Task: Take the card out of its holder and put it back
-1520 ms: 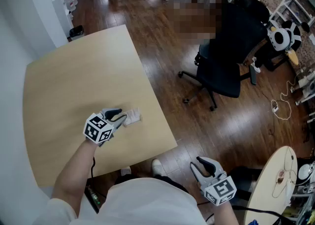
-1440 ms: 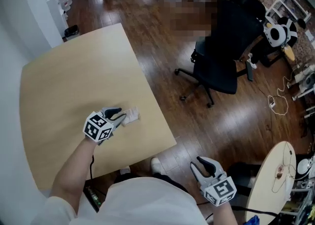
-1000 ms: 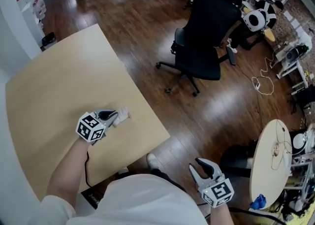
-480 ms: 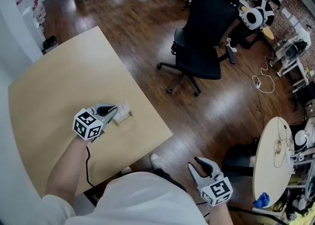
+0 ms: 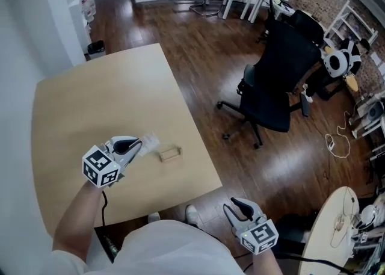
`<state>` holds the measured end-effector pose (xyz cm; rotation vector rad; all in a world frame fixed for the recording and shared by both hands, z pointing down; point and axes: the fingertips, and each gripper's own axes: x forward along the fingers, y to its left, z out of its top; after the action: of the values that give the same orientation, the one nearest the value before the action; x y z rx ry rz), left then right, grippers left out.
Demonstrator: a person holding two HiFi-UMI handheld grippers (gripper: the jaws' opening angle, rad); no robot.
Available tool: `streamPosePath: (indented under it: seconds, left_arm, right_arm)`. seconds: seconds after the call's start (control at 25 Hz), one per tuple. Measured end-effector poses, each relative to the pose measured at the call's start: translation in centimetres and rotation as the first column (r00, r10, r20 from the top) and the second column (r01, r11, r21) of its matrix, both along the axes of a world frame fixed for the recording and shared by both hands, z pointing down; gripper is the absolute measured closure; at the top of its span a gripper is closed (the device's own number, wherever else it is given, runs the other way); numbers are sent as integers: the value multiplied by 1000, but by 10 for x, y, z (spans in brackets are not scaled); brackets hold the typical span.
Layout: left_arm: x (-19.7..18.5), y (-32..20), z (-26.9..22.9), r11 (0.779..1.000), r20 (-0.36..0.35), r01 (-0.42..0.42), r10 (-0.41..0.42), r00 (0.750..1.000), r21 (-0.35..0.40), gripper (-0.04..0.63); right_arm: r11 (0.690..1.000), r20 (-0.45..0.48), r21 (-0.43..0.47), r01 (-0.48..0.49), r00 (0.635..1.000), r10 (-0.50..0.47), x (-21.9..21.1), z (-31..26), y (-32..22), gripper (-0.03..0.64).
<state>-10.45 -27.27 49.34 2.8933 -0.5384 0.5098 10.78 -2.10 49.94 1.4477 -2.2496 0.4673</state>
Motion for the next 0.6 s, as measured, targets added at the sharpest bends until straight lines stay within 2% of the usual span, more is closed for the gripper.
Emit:
streamPosePath:
  seconds: [0.16, 0.28, 0.6]
  left_arm:
    - [-49, 17, -5, 993, 22, 114, -115, 993, 6, 580]
    - [-89, 31, -9, 975, 24, 224, -224, 974, -2, 580]
    - [-170, 91, -12, 878, 19, 477, -477, 879, -23, 580]
  right_arm:
    - [993, 12, 9, 121, 993, -121, -12, 2, -25, 495]
    - [979, 25, 10, 203, 979, -203, -21, 4, -41, 497]
    - [914, 41, 12, 405, 913, -405, -52, 12, -73, 495]
